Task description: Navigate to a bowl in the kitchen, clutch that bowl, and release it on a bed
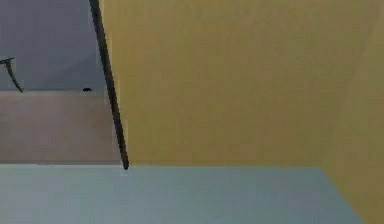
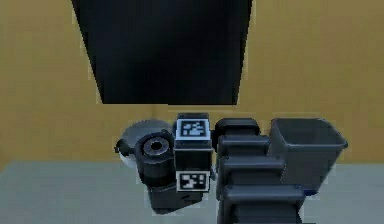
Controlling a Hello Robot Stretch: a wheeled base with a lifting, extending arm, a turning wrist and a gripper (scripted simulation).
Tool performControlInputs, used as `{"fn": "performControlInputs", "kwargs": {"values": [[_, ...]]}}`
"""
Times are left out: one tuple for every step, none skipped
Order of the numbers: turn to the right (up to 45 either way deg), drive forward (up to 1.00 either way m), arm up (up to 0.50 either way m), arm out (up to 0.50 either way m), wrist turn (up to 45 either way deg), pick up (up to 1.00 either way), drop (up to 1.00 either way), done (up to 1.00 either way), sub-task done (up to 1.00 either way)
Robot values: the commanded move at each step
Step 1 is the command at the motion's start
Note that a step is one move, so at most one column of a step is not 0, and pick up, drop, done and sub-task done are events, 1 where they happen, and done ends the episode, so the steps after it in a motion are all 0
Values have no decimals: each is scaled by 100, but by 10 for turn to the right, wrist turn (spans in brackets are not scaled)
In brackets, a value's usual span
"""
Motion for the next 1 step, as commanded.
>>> {"fn": "performControlInputs", "kwargs": {"values": [[-60,0,0,0,0,0,0,0,0]]}}
